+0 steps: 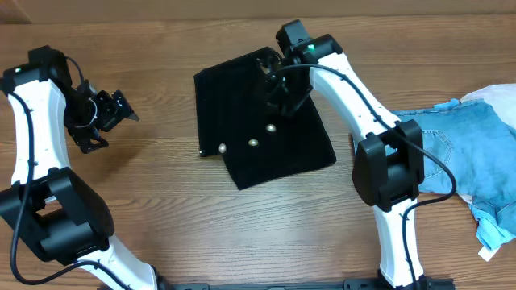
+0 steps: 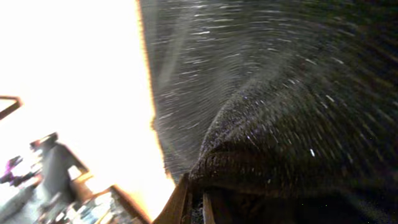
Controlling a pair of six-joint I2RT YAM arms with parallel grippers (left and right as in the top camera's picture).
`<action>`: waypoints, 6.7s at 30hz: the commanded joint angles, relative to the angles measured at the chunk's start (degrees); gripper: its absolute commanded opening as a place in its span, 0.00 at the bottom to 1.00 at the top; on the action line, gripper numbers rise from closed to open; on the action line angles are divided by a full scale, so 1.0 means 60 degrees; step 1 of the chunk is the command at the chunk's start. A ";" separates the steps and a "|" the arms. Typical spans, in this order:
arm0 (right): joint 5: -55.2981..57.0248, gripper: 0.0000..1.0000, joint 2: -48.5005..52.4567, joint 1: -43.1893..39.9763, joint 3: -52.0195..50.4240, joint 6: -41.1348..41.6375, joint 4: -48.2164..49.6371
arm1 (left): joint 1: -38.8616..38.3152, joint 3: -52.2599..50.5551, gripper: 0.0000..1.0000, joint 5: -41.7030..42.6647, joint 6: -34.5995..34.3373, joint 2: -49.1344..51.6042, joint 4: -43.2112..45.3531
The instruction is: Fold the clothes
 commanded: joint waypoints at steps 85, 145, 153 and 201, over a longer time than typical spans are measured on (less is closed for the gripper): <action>0.1730 0.68 -0.2186 0.5883 -0.3166 0.5402 0.7428 | 0.0018 0.7238 0.97 -0.0667 0.0401 -0.0532 -0.3337; 0.5089 0.04 0.1151 -0.3340 0.0124 0.0189 -0.0521 | -0.4721 -0.5155 0.90 0.1078 -0.1009 -0.0525 0.2452; 0.4761 0.04 0.1151 -0.2863 0.0124 0.0226 -0.0852 | -0.4699 -0.5158 0.86 0.1035 -0.1891 -0.0342 0.4390; 0.6233 0.04 -0.1268 0.1617 0.0433 0.1570 -0.0539 | -0.1574 -0.1169 0.91 -0.0055 0.0412 0.0204 0.2255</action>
